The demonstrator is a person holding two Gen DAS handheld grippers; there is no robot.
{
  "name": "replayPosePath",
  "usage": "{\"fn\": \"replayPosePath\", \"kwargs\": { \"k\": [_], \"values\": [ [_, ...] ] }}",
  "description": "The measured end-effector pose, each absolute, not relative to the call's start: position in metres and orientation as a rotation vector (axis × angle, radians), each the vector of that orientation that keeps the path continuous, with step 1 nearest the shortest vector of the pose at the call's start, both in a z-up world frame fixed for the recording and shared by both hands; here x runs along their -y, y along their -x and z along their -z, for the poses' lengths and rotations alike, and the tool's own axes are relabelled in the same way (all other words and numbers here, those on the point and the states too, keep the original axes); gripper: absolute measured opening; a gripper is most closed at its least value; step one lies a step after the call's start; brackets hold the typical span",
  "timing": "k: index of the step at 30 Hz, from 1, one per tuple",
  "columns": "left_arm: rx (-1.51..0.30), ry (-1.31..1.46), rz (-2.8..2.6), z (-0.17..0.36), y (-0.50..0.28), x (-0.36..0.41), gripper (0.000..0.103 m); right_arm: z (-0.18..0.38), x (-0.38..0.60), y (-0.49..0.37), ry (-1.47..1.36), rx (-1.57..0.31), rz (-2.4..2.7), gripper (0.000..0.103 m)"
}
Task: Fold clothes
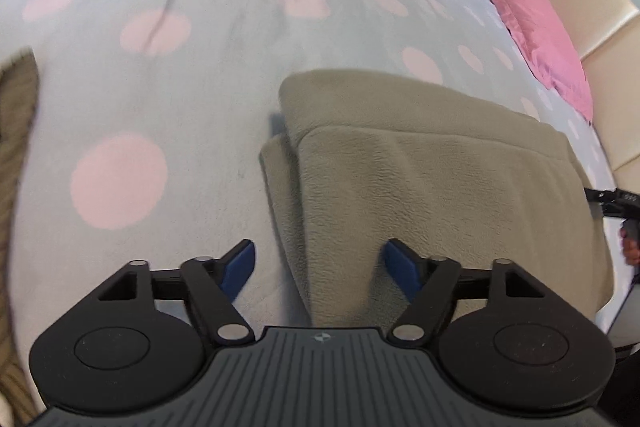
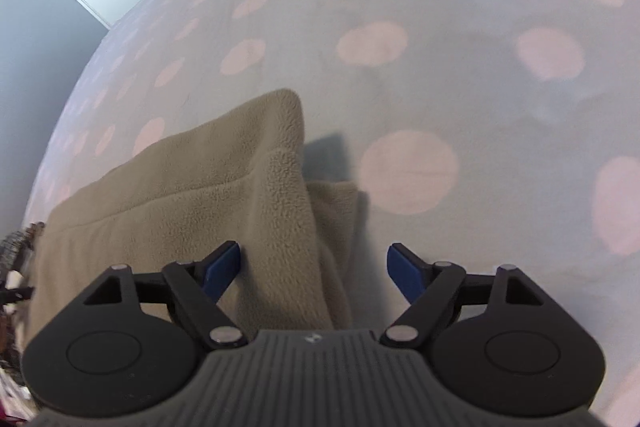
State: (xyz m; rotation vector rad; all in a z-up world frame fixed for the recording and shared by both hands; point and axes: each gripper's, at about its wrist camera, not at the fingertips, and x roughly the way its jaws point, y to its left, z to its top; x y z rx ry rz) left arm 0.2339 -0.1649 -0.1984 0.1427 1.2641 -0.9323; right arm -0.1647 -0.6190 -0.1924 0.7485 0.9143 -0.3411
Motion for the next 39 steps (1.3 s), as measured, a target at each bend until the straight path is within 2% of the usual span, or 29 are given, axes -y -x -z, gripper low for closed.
{"fn": "replayPosePath", "kwargs": {
  "k": [3, 5, 10, 13, 16, 18, 32, 34, 36, 37, 39],
  "values": [
    [-1.334, -0.094, 0.953, 0.216, -0.244, 0.166, 0.078, 0.212, 0.626, 0.153, -0.811, -0.96, 0.307, 0.082],
    [-1.356, -0.058, 0.96, 0.224, -0.249, 0.167, 0.086, 0.221, 0.628, 0.15, -0.847, -0.965, 0.303, 0.083],
    [-1.389, -0.025, 0.978, 0.23, -0.258, 0.169, 0.09, 0.224, 0.632, 0.145, -0.863, -0.959, 0.258, 0.086],
    [-1.385, 0.031, 0.957, 0.235, -0.256, 0.17, 0.103, 0.226, 0.634, 0.145, -0.871, -0.943, 0.244, 0.087],
    [-1.341, 0.091, 0.929, 0.238, -0.248, 0.169, 0.103, 0.228, 0.632, 0.145, -0.897, -0.895, 0.243, 0.093],
    [-1.33, 0.115, 0.934, 0.238, -0.248, 0.168, 0.103, 0.23, 0.628, 0.145, -0.912, -0.846, 0.23, 0.103],
    [-1.44, 0.174, 1.052, 0.253, -0.263, 0.178, 0.103, 0.241, 0.634, 0.133, -0.974, -0.881, 0.154, 0.103],
    [-1.443, 0.182, 1.061, 0.256, -0.263, 0.18, 0.103, 0.24, 0.631, 0.128, -0.948, -0.891, 0.153, 0.101],
    [-1.439, 0.175, 1.068, 0.255, -0.262, 0.183, 0.101, 0.239, 0.628, 0.124, -0.928, -0.895, 0.152, 0.09],
    [-1.433, 0.166, 1.072, 0.253, -0.26, 0.185, 0.096, 0.238, 0.627, 0.122, -0.924, -0.895, 0.151, 0.086],
    [-1.424, 0.158, 1.08, 0.251, -0.258, 0.189, 0.083, 0.236, 0.626, 0.121, -0.937, -0.887, 0.135, 0.061]
  ]
}}
